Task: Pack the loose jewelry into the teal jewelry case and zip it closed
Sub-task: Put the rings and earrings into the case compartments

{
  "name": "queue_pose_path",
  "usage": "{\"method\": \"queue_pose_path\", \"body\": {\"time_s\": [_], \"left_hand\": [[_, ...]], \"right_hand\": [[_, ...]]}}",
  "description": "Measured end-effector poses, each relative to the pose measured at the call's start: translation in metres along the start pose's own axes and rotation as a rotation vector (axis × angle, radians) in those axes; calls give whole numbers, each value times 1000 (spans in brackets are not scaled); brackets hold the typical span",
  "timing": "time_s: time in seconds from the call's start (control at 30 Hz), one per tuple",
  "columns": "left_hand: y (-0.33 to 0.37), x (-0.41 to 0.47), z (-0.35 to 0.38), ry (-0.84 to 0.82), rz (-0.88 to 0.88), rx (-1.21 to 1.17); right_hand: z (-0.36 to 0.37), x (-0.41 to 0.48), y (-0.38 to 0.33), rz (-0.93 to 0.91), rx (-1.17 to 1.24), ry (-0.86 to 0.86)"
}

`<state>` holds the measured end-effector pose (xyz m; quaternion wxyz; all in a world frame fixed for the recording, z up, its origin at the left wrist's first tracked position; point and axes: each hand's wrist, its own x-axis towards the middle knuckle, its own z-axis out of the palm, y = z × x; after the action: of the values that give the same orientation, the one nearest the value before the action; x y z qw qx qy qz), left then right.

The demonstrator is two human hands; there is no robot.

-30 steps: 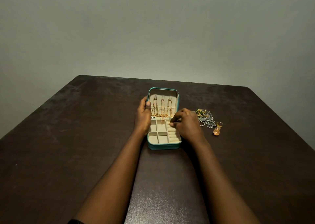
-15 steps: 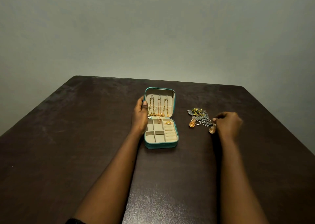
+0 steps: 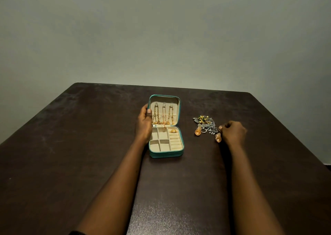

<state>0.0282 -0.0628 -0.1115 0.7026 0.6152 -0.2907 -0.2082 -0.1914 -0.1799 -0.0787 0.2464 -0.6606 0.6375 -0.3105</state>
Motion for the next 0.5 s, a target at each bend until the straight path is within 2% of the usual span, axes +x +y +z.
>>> {"method": "queue_pose_path", "body": {"time_s": [0.1, 0.17, 0.37, 0.43, 0.5], "left_hand": [[0, 0, 1, 7, -8, 5], [1, 0, 1, 7, -9, 7], [2, 0, 1, 11, -1, -2], [3, -1, 1, 3, 6, -9], [1, 0, 0, 4, 7, -3]], "right_hand": [[-1, -5, -2, -47, 166, -30], [-2, -10, -7, -44, 363, -100], [-10, -27, -32, 275, 1205, -399], [-11, -30, -36, 375, 1346, -482], [-13, -33, -38, 448, 1384, -546]]}}
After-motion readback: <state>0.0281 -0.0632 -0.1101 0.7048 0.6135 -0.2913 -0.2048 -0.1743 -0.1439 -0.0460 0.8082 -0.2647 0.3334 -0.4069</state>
